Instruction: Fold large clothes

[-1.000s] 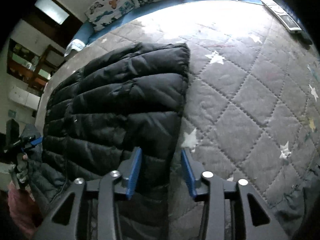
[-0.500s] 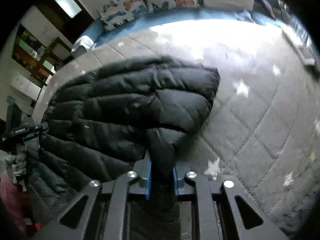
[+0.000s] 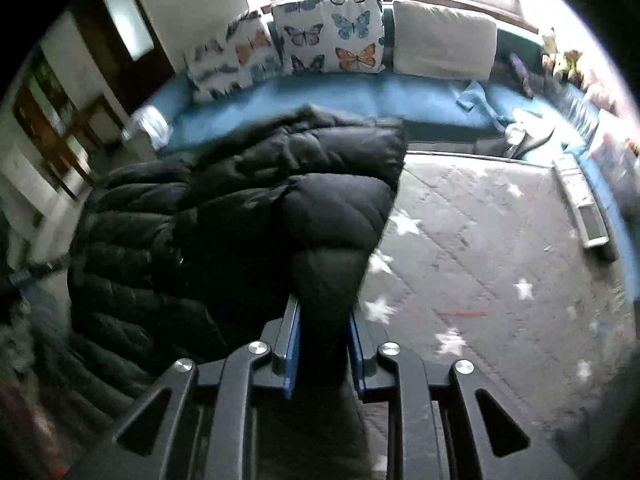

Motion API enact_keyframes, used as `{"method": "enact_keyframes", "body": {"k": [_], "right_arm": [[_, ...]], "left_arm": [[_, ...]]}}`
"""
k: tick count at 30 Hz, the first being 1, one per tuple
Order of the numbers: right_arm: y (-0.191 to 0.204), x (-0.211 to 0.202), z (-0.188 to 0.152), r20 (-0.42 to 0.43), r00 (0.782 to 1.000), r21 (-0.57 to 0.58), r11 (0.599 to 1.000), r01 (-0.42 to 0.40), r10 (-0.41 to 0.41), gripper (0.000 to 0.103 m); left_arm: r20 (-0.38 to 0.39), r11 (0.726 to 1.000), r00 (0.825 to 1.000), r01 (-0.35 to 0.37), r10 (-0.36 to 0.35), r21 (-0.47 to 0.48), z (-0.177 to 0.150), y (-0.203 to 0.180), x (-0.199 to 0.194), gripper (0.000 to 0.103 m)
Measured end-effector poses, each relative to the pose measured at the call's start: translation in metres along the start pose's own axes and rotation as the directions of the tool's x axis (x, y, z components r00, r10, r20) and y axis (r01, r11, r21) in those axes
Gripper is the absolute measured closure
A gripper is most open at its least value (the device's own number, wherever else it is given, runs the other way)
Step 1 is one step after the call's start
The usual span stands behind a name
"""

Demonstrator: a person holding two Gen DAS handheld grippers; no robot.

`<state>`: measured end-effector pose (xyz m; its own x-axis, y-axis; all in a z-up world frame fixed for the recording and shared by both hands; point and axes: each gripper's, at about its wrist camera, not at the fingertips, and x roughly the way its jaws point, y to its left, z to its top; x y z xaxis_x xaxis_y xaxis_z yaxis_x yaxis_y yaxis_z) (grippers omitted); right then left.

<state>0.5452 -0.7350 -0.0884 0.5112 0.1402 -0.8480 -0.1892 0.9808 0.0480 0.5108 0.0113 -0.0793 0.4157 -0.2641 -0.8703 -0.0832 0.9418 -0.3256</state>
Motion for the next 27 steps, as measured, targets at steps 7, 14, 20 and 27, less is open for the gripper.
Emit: {"method": "enact_keyframes", "body": {"k": [7, 14, 20, 27], "right_arm": [[0.022, -0.063, -0.028, -0.013, 1.0, -0.134, 0.991, -0.003, 0.002, 0.078], [0.063, -0.08, -0.088, -0.13, 0.986, -0.178, 0.975, -0.131, 0.109, 0.078], [0.108, -0.081, -0.168, -0.234, 0.966, -0.298, 0.937, -0.18, 0.111, 0.078], [0.124, -0.064, -0.247, -0.255, 0.961, -0.329, 0.925, -0.19, 0.107, 0.078]], "left_arm": [[0.005, 1.0, 1.0, 0.014, -0.014, -0.007, -0.033, 0.008, -0.049, 0.073], [-0.029, 0.984, 0.998, 0.054, -0.05, 0.168, -0.122, -0.03, -0.113, 0.073], [-0.1, 0.951, 0.993, 0.082, -0.054, 0.298, -0.226, -0.06, -0.118, 0.073], [-0.075, 0.921, 0.997, 0.032, -0.003, 0.389, -0.324, -0.053, -0.094, 0.073]]}}
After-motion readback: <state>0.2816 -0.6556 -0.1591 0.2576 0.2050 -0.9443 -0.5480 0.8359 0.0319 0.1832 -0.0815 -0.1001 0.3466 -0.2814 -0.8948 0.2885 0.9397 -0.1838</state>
